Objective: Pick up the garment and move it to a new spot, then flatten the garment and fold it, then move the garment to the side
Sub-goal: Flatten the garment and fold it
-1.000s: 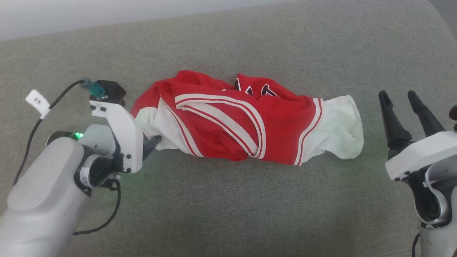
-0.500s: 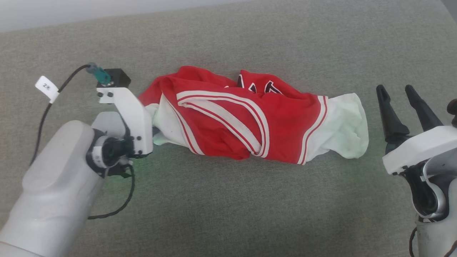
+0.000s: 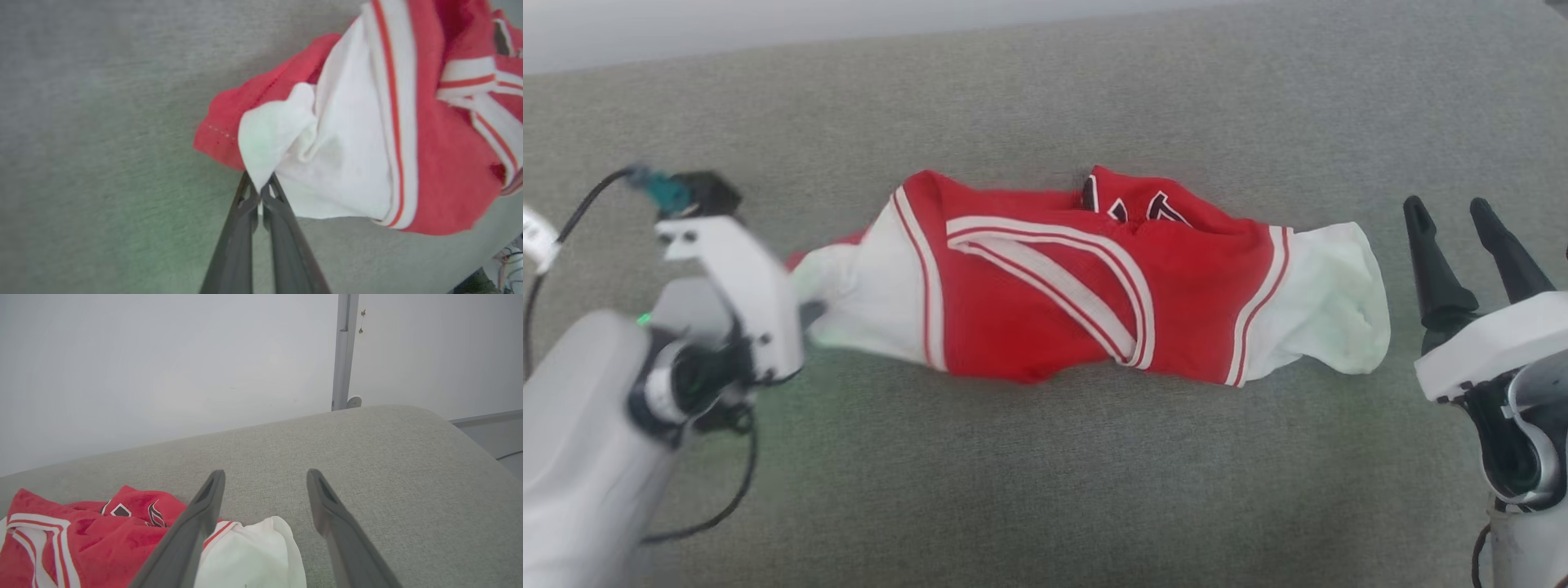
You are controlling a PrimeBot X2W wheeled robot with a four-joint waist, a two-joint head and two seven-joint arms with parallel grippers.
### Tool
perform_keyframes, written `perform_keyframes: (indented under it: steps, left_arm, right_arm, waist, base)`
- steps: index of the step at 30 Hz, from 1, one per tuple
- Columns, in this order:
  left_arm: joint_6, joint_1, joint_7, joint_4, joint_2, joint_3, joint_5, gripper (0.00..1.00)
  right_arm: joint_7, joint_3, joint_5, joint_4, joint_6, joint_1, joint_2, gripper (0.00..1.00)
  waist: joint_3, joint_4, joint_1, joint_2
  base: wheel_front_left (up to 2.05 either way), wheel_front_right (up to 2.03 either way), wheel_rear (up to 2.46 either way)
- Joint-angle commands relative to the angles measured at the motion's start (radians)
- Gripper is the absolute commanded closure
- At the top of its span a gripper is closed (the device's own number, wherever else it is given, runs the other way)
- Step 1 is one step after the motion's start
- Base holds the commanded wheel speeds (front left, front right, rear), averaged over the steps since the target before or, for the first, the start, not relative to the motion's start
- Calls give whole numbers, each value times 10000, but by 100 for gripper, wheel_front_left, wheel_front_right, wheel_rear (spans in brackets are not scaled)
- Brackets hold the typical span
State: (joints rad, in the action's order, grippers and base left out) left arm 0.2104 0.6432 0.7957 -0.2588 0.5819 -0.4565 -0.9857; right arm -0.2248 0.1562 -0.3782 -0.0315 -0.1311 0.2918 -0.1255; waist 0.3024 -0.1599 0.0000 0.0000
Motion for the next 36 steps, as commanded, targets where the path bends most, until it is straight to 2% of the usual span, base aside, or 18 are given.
perform_keyframes:
  steps: [1,7,12,13,14,15,17,18,28,33,34,35,36]
  left_arm:
    - [216,-404,40,319,285,144,-22,100]
    - [874,-1677,-56,1355,1027,720,-307,100]
    - [809,-2187,-185,1759,1134,787,-428,100]
    - [746,-2250,-274,1835,1167,802,-403,88]
    - [706,-2318,-320,1878,1184,802,-392,63]
    - [683,-2371,-370,1905,1206,792,-352,54]
    - [672,-2406,-407,1984,1273,782,-270,6]
    - [686,-2407,-391,2022,1304,784,-257,0]
    - [1200,-2478,459,2764,1327,546,-416,0]
    - [1374,-2263,313,2296,1192,430,-204,0]
    - [1375,-2203,322,2130,1143,397,-179,2]
    - [1411,-2127,307,1943,1093,367,-163,11]
    - [1381,-2055,244,1772,1036,329,-121,28]
  right_arm:
    - [-23,24,28,-83,7,-59,8,0]
    - [-78,125,7,-166,7,-147,63,0]
    - [-133,76,40,-182,7,-149,105,0]
    - [-146,57,44,-179,7,-159,106,0]
    - [-159,47,31,-171,7,-166,101,0]
    - [-168,36,24,-163,7,-175,102,0]
    - [-180,31,37,-152,7,-195,95,0]
    - [-188,26,38,-150,7,-198,94,0]
    - [-249,-1,-31,-193,7,-337,145,0]
    - [-256,-29,-72,-210,7,-268,163,0]
    - [-251,-44,-69,-211,7,-232,165,0]
    - [-246,-51,-73,-207,7,-193,168,0]
    - [-235,-55,-83,-199,7,-162,171,0]
  waist:
    - [-2,64,0,0]
    - [16,220,0,0]
    - [-13,275,0,0]
    - [-30,286,0,0]
    - [-43,298,0,0]
    - [-61,307,0,0]
    - [-109,326,0,0]
    - [-133,329,0,0]
    - [-264,272,0,0]
    - [-136,218,0,0]
    - [-105,199,0,0]
    - [-74,181,0,0]
    - [-48,165,0,0]
  base:
    - [0,0,0]
    - [0,0,0]
    - [0,0,0]
    - [0,0,0]
    - [0,0,0]
    - [0,0,0]
    - [0,0,0]
    - [0,0,0]
    - [0,0,0]
    - [0,0,0]
    - [0,0,0]
    - [0,0,0]
    - [0,0,0]
